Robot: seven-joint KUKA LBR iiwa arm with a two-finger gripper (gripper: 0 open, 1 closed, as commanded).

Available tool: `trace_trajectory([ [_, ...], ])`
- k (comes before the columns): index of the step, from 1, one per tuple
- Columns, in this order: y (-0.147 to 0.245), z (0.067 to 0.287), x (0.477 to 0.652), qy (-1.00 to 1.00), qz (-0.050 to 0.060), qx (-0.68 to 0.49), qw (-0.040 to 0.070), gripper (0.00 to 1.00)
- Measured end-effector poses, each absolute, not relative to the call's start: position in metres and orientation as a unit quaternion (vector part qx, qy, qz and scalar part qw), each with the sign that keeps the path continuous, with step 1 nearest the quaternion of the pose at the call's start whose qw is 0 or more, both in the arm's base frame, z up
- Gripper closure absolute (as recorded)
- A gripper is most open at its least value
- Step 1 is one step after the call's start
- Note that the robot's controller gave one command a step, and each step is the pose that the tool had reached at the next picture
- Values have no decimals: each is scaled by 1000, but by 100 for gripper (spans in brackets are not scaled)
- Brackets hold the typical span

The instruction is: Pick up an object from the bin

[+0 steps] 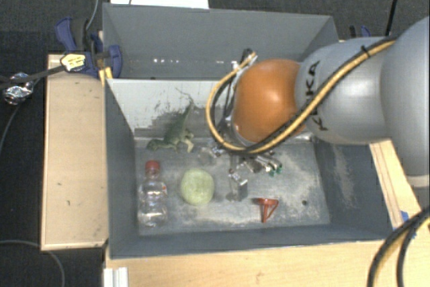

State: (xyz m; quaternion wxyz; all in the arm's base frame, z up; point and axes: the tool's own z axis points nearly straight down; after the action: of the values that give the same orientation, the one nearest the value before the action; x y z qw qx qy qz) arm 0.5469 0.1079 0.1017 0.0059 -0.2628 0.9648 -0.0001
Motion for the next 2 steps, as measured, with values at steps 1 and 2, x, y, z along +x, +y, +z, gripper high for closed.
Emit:
trace_trajectory([
  [1,116,82,538,963,0,-271,5,0],
  [2,161,74,561,916,-1,-401,8,100],
])
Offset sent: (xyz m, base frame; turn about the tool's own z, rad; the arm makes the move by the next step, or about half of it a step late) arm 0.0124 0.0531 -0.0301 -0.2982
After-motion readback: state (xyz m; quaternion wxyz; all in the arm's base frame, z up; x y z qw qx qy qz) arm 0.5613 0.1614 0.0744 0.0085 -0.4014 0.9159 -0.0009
